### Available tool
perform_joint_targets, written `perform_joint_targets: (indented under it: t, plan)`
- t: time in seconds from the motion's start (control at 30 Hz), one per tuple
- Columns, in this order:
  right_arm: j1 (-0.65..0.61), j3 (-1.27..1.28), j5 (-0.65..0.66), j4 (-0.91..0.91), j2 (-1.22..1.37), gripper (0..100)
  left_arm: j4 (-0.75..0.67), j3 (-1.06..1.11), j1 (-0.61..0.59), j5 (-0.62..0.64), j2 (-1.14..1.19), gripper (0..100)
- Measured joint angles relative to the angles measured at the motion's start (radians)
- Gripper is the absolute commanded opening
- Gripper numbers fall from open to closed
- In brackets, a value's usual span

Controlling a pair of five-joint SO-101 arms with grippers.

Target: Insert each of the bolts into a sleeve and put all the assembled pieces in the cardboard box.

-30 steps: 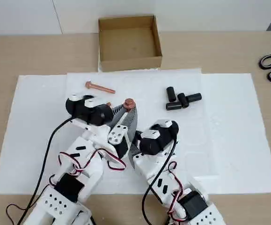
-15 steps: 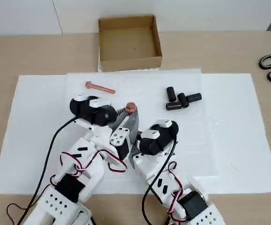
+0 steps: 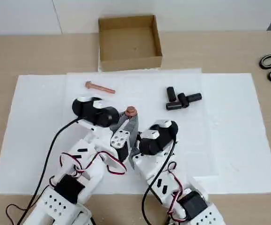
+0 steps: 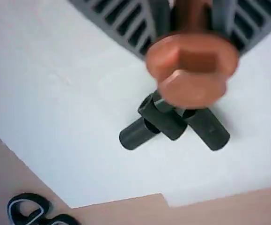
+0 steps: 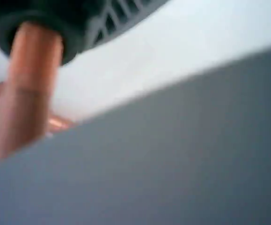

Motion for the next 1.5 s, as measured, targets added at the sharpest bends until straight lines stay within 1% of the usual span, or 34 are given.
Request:
perform_joint_targets:
  t: [0.3,0.43,0.63,1.0,1.27,1.43,1.5]
  plan:
    - [0.003,0.000,-0.003,0.000,0.000,0.4,0.003,0.037,0.031,-0.008,0.000,1]
    - [0.003,0.000,-0.003,0.000,0.000,0.4,0.005,0.037,0.032,-0.048,0.000,1]
    - [0.005,0.000,-0.003,0.000,0.000,0.4,0.069,0.037,0.041,-0.055,-0.002,1]
    - [0.005,0.000,-0.003,0.000,0.000,0.4,0.075,0.037,0.043,-0.055,-0.002,1]
    - [0.002,0.000,-0.003,0.000,0.000,0.4,0.153,0.017,0.043,-0.055,-0.003,1]
    - [0.002,0.000,-0.003,0.000,0.000,0.4,0.153,0.017,0.043,-0.055,-0.003,2]
    - [0.000,0.000,-0.003,0.000,0.000,0.4,0.172,0.012,0.043,-0.055,-0.005,6]
